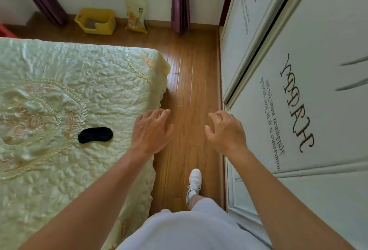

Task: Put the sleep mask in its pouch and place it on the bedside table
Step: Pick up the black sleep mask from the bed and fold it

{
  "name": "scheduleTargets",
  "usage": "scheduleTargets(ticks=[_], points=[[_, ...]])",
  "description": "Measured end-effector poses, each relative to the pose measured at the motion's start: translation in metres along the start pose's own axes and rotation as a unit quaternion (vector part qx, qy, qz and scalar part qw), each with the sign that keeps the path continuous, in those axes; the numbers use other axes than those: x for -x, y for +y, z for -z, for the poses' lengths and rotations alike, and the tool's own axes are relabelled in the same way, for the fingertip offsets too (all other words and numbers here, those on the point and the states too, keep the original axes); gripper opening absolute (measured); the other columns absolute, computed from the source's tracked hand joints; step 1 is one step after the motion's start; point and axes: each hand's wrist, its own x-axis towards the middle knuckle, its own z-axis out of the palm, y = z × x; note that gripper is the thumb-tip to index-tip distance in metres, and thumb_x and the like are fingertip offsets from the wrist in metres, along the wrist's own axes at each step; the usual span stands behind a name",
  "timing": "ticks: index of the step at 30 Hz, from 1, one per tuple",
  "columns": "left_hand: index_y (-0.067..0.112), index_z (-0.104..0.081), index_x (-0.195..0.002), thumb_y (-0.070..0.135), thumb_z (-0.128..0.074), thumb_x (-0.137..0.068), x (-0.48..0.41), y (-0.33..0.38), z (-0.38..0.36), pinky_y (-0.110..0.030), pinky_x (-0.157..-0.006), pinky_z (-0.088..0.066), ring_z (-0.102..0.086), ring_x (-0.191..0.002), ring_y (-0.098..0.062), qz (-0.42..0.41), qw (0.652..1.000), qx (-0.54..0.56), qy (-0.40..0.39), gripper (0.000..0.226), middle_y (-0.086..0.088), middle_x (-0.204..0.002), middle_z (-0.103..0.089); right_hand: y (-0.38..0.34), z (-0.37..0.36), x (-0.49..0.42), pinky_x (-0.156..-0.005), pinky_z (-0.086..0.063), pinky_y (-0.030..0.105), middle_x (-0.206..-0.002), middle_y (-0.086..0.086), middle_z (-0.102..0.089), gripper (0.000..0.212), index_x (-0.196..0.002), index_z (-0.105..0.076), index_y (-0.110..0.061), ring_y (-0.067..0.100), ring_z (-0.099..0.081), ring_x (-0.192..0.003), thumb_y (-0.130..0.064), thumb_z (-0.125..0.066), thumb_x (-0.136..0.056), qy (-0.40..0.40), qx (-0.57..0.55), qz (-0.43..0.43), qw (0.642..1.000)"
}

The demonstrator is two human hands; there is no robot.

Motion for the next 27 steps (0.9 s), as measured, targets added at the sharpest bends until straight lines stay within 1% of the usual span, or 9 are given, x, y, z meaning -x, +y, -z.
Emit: scheduleTargets(ticks=[6,10,14,18,23,27], points=[[0.024,-0.05,-0.137,0.046,-0.049,-0.091,-0.073,-0.01,0.0,-0.044,-0.102,-0.046,-0.054,-0.125,-0.023,0.114,0.993,0.017,-0.011,0.051,0.0,-0.137,-0.06,-0.006,0.002,-0.121,-0.099,-0.051,0.043,-0.131,0.006,-0.065,0.043,-0.133,-0.059,-0.019,0.024,-0.061,-0.118,-0.04,-0.053,-0.096,-0.042,-0.011,0.099,0.994],[0.022,-0.051,-0.137,0.047,-0.047,-0.09,-0.085,-0.037,0.005,-0.042,-0.099,-0.048,-0.055,-0.124,-0.022,0.196,0.98,0.001,-0.021,0.054,0.0,-0.137,-0.061,-0.034,-0.007,-0.18,-0.099,-0.051,0.043,-0.128,0.005,-0.065,0.043,-0.134,-0.059,-0.021,0.023,-0.061,-0.116,-0.041,-0.054,-0.096,-0.077,-0.008,0.174,0.982],[0.02,-0.054,-0.135,0.046,-0.051,-0.089,-0.085,-0.07,0.011,-0.043,-0.097,-0.049,-0.058,-0.119,-0.023,0.277,0.961,0.002,-0.011,0.053,-0.002,-0.132,-0.064,-0.076,-0.02,-0.219,-0.1,-0.049,0.044,-0.127,0.006,-0.065,0.04,-0.13,-0.06,-0.019,0.025,-0.061,-0.116,-0.038,-0.056,-0.095,-0.111,-0.008,0.249,0.962],[0.019,-0.058,-0.132,0.043,-0.055,-0.088,-0.072,-0.103,0.015,-0.044,-0.094,-0.048,-0.06,-0.115,-0.025,0.357,0.934,0.015,0.017,0.05,-0.003,-0.127,-0.066,-0.13,-0.036,-0.25,-0.097,-0.049,0.043,-0.129,0.008,-0.066,0.039,-0.129,-0.062,-0.017,0.028,-0.061,-0.115,-0.034,-0.055,-0.096,-0.139,0.016,0.33,0.934],[0.018,-0.058,-0.133,0.042,-0.055,-0.088,-0.051,-0.153,0.012,-0.044,-0.094,-0.047,-0.059,-0.117,-0.025,0.44,0.896,0.029,0.05,0.05,-0.003,-0.13,-0.065,-0.208,-0.062,-0.273,-0.109,-0.043,0.045,-0.144,0.008,-0.057,0.046,-0.14,-0.053,-0.021,0.029,-0.053,-0.131,-0.04,-0.049,-0.099,-0.172,0.046,0.427,0.887],[0.019,-0.053,-0.138,0.042,-0.051,-0.091,-0.034,-0.195,0.007,-0.044,-0.099,-0.044,-0.054,-0.124,-0.024,0.499,0.863,0.054,0.061,0.052,-0.003,-0.137,-0.061,-0.27,-0.085,-0.288,-0.109,-0.041,0.045,-0.148,0.008,-0.054,0.045,-0.141,-0.052,-0.021,0.03,-0.05,-0.135,-0.041,-0.049,-0.101,-0.181,0.086,0.498,0.844]])
